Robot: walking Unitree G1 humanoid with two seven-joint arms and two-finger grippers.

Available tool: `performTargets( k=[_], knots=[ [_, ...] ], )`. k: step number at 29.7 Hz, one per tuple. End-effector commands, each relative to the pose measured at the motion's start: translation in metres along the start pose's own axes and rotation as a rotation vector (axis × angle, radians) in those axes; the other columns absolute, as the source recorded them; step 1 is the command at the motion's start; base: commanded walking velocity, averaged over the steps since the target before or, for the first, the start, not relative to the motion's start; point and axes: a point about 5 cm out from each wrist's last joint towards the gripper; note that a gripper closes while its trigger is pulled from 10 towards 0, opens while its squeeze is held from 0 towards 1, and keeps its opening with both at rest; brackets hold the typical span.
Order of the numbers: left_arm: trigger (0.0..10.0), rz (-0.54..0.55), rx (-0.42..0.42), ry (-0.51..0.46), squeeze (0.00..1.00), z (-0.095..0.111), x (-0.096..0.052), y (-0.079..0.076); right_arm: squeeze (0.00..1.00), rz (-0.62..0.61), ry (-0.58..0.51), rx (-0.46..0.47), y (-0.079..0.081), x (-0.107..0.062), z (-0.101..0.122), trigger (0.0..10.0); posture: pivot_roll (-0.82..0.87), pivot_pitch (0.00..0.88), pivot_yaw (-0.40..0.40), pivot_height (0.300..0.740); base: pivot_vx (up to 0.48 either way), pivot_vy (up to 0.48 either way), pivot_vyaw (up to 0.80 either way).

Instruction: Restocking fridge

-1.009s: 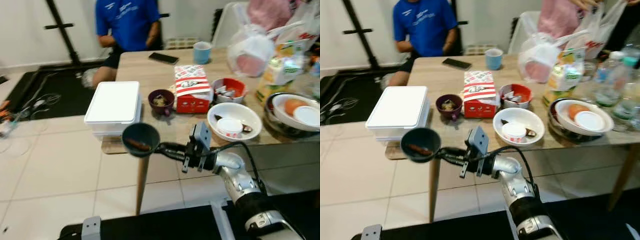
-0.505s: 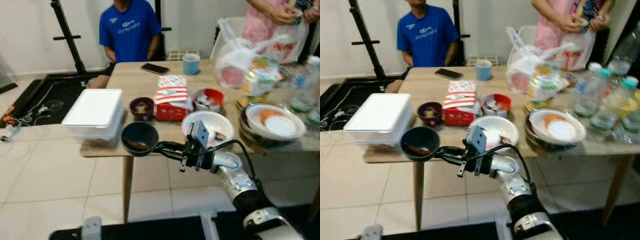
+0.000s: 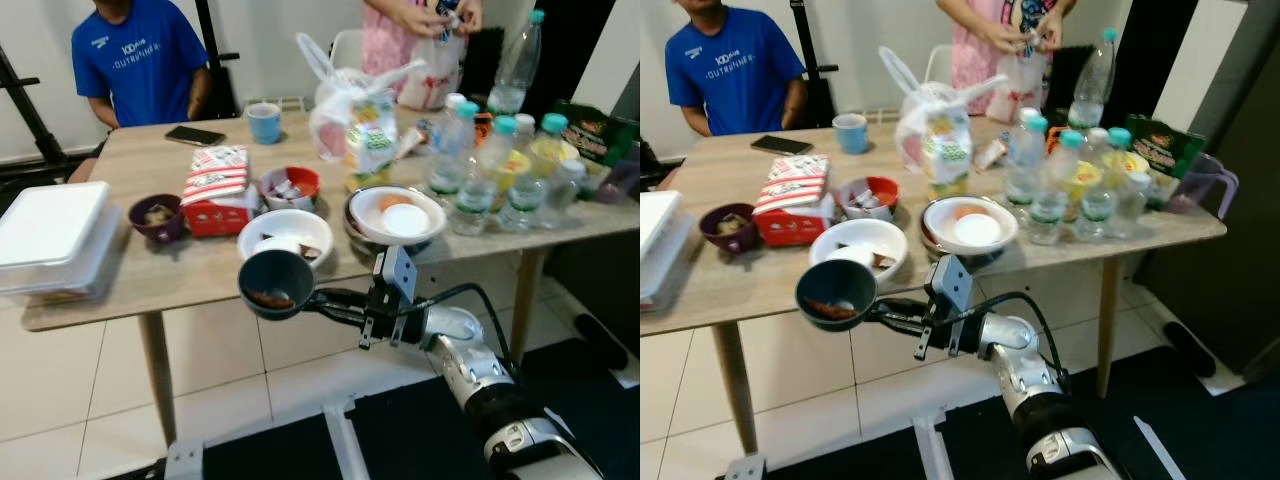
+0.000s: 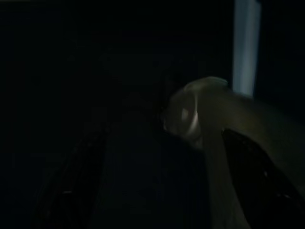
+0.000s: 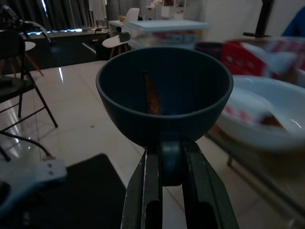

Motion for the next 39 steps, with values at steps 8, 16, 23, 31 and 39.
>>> performTargets(
  k=[8,16,23,31,39],
  knots=[
    [10.0,0.008,0.015,-0.017,0.00,0.006,0.000,0.004,0.00,-0.019,-0.047,-0.007,-0.002,0.005,0.008,10.0,0.00,0.000,0.029,0.740,0.000,-0.472,0.00],
    [10.0,0.011,0.016,-0.016,0.00,0.005,-0.001,0.006,0.00,0.016,-0.040,0.033,0.000,0.005,0.005,10.0,0.00,0.000,0.024,0.740,0.000,-0.472,0.49],
    [10.0,0.009,0.013,-0.014,0.00,0.004,-0.001,0.005,0.00,-0.042,0.002,0.027,-0.003,0.007,-0.001,10.0,0.00,0.000,0.025,0.740,0.000,-0.472,0.21],
    [10.0,0.006,0.013,-0.014,0.00,0.004,-0.001,0.004,0.00,-0.032,0.002,0.034,0.002,0.012,-0.003,10.0,0.00,0.000,0.023,0.740,0.000,-0.472,0.00],
    [10.0,0.003,0.016,-0.015,0.00,0.004,0.000,0.003,0.00,-0.028,0.000,0.038,0.004,0.013,-0.004,10.0,-0.01,0.000,0.026,0.740,0.000,-0.472,0.00]
  ],
)
Point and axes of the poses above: a point about 5 cm out from each wrist's last joint towards the gripper, its own x axis pointing out of the wrist towards the gripper, its own z axis along the axis of the wrist's last joint, y = z × x, and after that the axes turned 5 degrees about -x, right-handed
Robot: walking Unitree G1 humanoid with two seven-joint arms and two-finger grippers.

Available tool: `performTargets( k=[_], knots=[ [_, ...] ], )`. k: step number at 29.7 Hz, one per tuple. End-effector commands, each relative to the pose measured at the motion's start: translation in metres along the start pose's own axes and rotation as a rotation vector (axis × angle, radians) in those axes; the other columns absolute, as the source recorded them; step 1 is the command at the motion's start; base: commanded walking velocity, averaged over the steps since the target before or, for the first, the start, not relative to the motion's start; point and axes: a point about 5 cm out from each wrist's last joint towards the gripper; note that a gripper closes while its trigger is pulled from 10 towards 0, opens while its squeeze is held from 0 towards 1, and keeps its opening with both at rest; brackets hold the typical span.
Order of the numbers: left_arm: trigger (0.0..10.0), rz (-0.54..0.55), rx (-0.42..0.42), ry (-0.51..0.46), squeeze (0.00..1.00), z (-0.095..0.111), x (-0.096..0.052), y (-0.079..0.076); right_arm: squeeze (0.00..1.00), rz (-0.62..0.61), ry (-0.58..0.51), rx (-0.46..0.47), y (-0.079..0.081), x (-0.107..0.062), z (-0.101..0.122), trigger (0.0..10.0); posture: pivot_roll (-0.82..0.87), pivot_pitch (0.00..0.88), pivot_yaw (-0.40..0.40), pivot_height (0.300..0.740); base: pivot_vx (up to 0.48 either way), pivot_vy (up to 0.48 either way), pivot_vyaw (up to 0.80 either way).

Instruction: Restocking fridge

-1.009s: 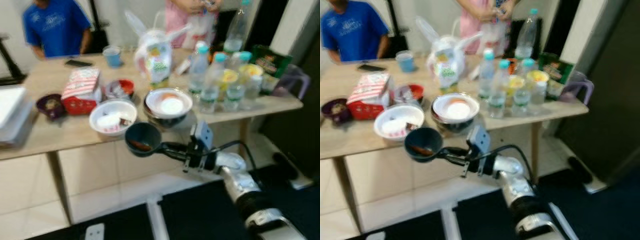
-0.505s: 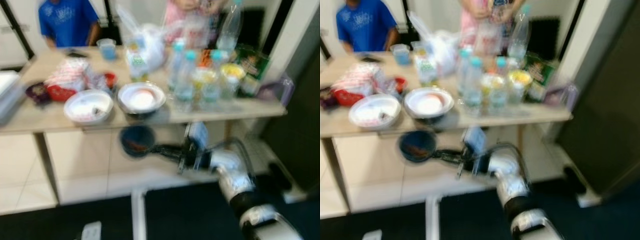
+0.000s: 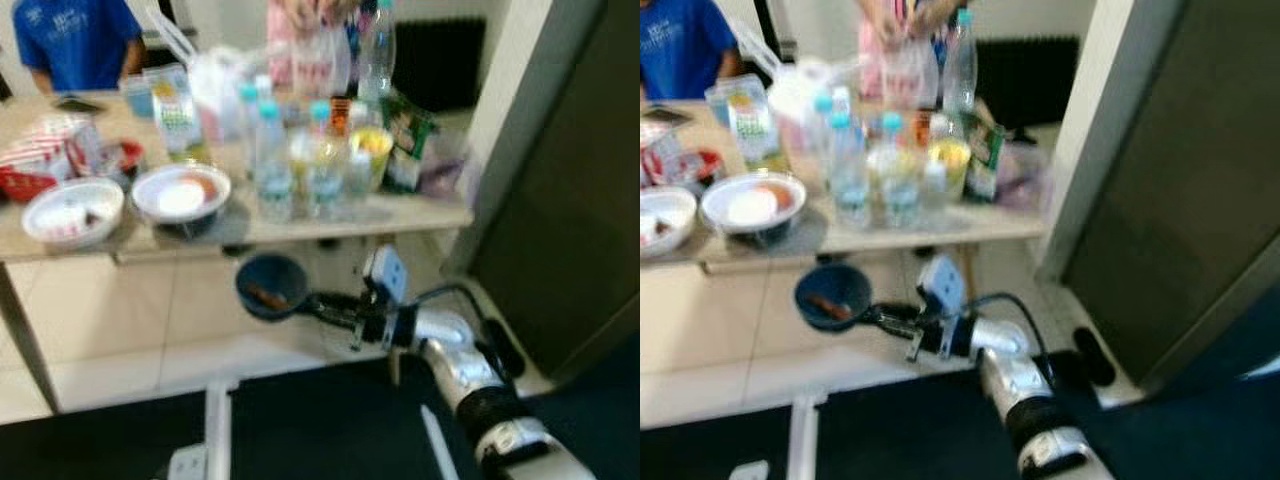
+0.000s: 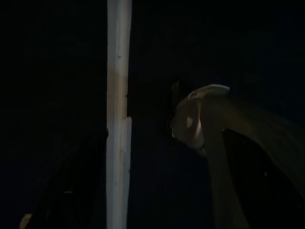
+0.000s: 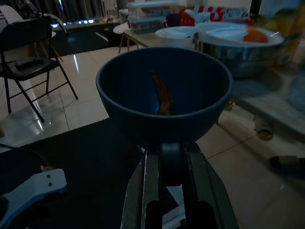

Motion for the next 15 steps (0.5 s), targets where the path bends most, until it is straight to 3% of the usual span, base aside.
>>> performTargets(
  k=[1,15],
  knots=[
    [10.0,0.008,0.000,0.018,0.00,-0.0049,-0.0010,0.0030,0.00,-0.011,0.010,0.001,-0.0020,-0.0049,-0.0024,10.0,-0.01,0.000,0.026,0.740,0.000,-0.472,0.00],
    [10.0,0.006,-0.002,0.015,0.00,-0.0040,-0.0007,0.0021,0.00,-0.031,0.022,-0.004,-0.0051,-0.0088,-0.0034,10.0,-0.01,0.000,0.028,0.740,0.000,-0.472,0.00]
  ],
)
Point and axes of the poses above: a point about 5 cm out from each wrist's last joint towards the gripper, its own x axis pointing out of the wrist towards the gripper, its own z axis along the axis of the wrist's last joint, y = z × x, and after that the axes turned 5 degrees about -x, right-handed
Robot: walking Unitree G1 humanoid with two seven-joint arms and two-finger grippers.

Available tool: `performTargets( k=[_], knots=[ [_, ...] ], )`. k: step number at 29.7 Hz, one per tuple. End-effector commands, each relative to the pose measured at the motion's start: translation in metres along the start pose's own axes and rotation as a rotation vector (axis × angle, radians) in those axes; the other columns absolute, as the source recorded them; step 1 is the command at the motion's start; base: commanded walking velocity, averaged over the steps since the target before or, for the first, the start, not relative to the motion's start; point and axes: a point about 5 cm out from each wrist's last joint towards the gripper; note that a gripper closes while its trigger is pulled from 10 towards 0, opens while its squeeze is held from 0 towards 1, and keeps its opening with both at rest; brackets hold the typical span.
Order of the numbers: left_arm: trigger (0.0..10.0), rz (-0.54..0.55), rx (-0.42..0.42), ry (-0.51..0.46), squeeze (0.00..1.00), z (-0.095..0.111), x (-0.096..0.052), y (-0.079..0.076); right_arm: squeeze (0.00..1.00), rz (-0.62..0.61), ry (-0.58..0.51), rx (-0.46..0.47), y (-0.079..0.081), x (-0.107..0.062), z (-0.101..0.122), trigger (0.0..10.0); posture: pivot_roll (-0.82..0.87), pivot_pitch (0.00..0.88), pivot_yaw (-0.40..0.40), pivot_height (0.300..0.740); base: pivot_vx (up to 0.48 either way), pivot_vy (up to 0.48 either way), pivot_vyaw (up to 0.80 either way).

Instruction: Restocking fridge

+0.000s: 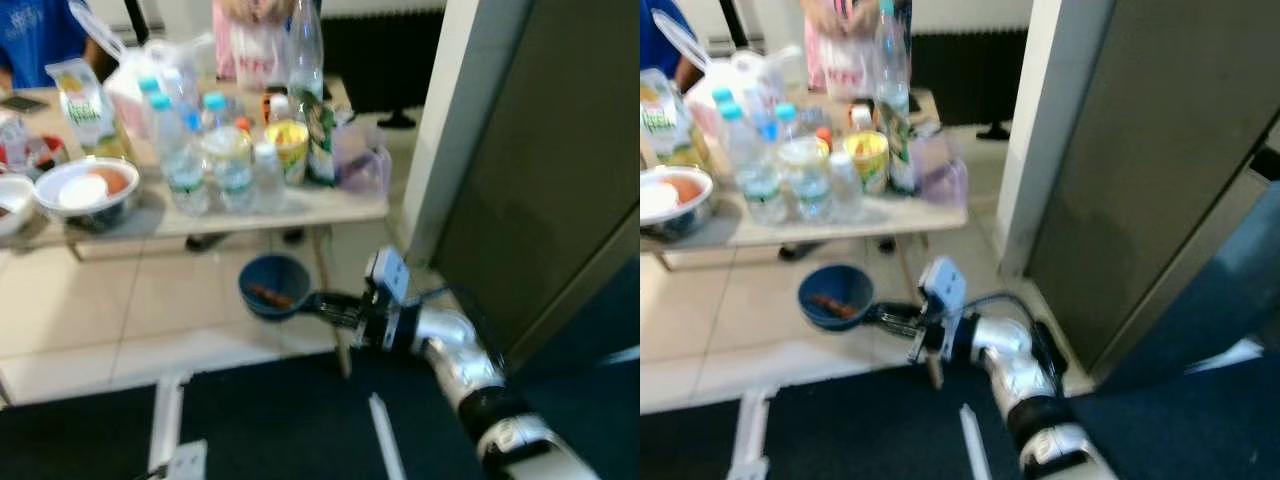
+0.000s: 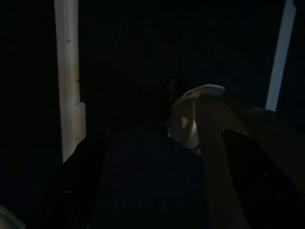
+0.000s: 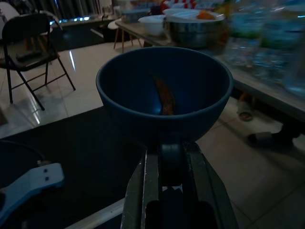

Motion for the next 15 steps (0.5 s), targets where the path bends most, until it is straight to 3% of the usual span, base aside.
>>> performTargets(
  k=[1,15],
  knots=[
    [10.0,0.009,-0.004,0.021,0.00,-0.0067,-0.0013,0.0033,0.00,-0.021,0.007,0.001,-0.0026,-0.0045,-0.0020,10.0,-0.01,0.000,0.028,0.740,0.000,-0.472,0.00],
    [10.0,0.009,-0.002,0.021,0.00,-0.0059,-0.0010,0.0026,0.00,-0.077,0.007,0.003,-0.0107,-0.0087,-0.0003,10.0,-0.02,0.000,0.028,0.740,0.000,-0.472,0.00]
  ],
)
Point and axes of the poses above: a point about 5 cm out from each wrist's last joint towards the gripper, its own x axis pointing out of the wrist towards the gripper, its own z axis along the axis of the wrist's last joint, y = z × x, and after that the axes turned 5 degrees about -x, right-handed
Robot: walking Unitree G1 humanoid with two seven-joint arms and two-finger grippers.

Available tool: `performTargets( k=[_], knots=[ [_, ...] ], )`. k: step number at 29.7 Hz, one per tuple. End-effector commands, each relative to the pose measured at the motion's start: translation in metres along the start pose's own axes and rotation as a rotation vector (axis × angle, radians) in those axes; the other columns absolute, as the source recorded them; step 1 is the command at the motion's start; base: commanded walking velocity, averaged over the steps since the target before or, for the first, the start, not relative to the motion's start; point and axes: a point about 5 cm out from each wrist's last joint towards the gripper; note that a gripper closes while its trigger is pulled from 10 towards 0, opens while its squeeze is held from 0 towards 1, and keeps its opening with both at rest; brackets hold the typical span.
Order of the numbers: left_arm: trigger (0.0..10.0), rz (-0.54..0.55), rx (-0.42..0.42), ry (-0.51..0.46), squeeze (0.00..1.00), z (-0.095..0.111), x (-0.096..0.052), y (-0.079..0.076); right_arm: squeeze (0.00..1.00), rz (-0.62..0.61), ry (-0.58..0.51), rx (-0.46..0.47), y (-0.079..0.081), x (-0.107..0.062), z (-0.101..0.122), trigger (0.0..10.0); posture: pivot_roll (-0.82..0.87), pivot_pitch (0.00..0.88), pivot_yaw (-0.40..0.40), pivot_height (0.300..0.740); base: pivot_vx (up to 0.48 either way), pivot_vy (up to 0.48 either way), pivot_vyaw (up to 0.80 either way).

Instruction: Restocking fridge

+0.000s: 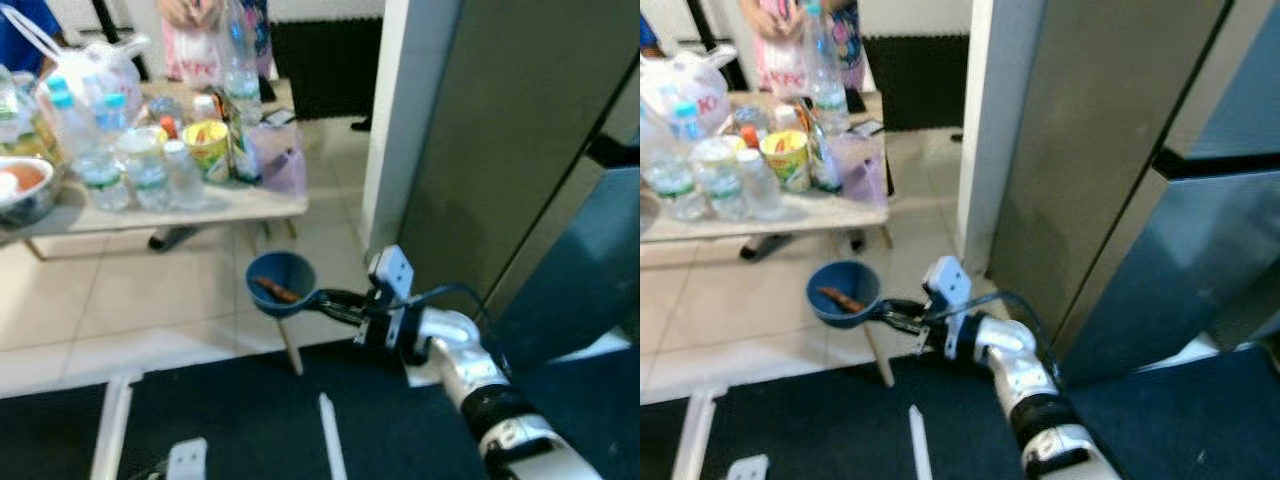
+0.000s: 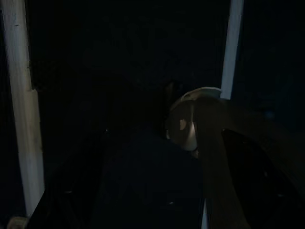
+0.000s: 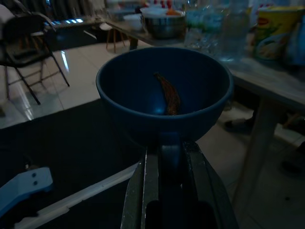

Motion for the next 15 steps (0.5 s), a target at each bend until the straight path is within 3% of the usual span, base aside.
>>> performTargets(
  k=[1,15],
  knots=[
    [10.0,0.009,-0.002,0.019,0.00,-0.006,-0.001,0.003,0.00,-0.043,0.002,0.010,-0.005,-0.009,-0.004,10.0,-0.01,0.000,0.028,0.740,0.000,-0.472,0.00],
    [10.0,0.010,-0.003,0.020,0.00,-0.006,-0.001,0.004,0.00,-0.103,0.009,-0.003,-0.019,-0.023,-0.001,10.0,-0.01,0.000,0.028,0.740,0.000,-0.472,0.00]
  ],
)
Point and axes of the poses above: a point about 5 cm out from each wrist's last joint towards the gripper, its own x axis pointing out of the wrist towards the gripper, its own z axis along the axis of the wrist's last joint, y = z × x, and after that the axes turned 5 degrees about -x, right-handed
